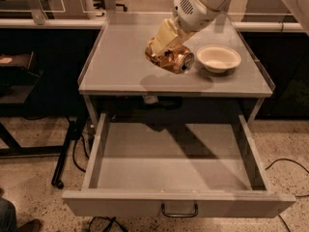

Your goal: Place orange can into top drawer

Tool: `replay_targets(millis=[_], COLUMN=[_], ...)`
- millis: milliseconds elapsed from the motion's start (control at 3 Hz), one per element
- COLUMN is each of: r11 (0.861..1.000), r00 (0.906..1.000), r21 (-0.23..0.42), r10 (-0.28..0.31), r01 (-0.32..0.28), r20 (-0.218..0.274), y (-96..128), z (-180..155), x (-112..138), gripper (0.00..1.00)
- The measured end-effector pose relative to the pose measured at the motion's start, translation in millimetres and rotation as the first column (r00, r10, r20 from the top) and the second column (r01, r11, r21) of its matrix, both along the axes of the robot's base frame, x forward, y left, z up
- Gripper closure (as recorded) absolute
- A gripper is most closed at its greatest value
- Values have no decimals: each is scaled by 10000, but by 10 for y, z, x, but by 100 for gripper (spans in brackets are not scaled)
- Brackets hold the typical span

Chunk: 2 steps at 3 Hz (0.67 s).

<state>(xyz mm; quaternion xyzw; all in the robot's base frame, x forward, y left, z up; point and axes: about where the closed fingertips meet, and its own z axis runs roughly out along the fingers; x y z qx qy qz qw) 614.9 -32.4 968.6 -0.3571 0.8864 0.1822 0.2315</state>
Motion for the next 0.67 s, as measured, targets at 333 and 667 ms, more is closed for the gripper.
replay_targets(millis=[333, 667], r11=[9998, 9998], r00=[9990, 9990], r21=[-207, -207], r10=[74, 74], r01=[-83, -83], r20=[-433, -433], y=[58, 58], z=[-147, -147], x=[-235, -235], gripper=[100, 100])
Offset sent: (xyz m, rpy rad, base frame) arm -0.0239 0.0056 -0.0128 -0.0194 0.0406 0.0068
